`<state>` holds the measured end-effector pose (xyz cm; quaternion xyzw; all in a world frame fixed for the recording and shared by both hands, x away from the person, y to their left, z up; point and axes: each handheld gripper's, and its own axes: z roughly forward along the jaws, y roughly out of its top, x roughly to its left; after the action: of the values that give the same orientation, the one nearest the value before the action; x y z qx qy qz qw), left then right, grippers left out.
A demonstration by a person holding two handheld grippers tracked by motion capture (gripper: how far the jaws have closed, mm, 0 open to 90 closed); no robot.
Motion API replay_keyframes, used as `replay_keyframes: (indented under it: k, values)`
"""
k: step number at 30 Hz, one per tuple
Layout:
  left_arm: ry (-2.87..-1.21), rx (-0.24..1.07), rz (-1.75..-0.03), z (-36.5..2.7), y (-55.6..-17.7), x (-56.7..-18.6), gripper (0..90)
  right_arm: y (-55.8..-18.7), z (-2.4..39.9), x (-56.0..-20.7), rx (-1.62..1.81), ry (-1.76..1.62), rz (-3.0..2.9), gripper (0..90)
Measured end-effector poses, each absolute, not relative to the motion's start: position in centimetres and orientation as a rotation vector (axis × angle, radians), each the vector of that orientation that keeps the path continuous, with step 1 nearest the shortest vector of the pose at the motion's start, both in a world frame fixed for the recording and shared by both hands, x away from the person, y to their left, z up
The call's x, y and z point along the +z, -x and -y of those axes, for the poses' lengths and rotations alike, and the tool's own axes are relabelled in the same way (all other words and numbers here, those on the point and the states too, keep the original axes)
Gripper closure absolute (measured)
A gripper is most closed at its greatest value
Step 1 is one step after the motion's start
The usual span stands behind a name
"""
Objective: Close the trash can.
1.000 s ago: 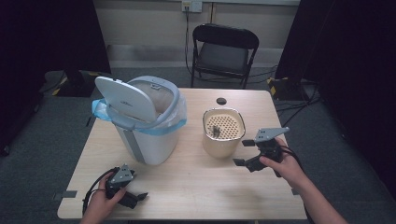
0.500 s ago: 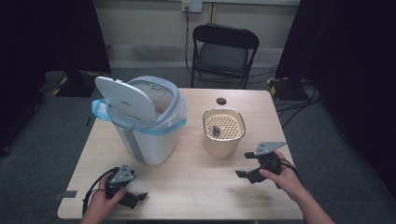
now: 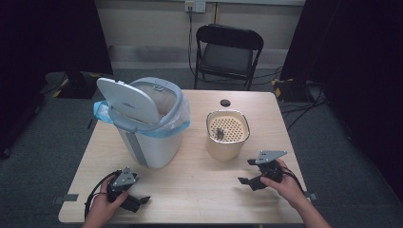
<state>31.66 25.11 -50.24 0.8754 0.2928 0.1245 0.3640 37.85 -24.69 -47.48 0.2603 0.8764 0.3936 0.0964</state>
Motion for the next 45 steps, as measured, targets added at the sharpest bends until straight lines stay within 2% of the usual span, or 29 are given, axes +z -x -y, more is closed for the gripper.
replay_keyframes:
  k: [14, 18, 19, 20, 27, 45]
  values:
    - [-2.295, 0.284, -0.747, -25.0, -31.7, -49.9, 0.2, -37.5, 24.7, -49.8, 1.111, -0.732, -2.601, 14.5]
    - [-2.305, 0.281, -0.745, -25.0, -31.6, -49.5, 6.0, -37.5, 24.8, -49.9, 1.123, -0.734, -2.594, 14.5]
    - [-2.286, 0.248, -0.76, -25.1, -31.5, -49.2, 16.6, -37.5, 24.8, -50.0, 1.133, -0.733, -2.59, 14.5]
    - [-2.282, 0.223, -0.769, -25.3, -31.5, -49.1, 18.4, -37.5, 24.8, -50.0, 1.133, -0.73, -2.59, 14.5]
    - [-2.275, 0.231, -0.78, -25.9, -31.1, -47.9, 16.0, -37.5, 24.8, -50.0, 1.133, -0.743, -2.585, 14.1]
    - [-2.203, 0.188, -0.901, -27.3, -30.4, -40.9, 16.0, -37.4, 24.8, -50.0, 1.133, -0.742, -2.586, 14.0]
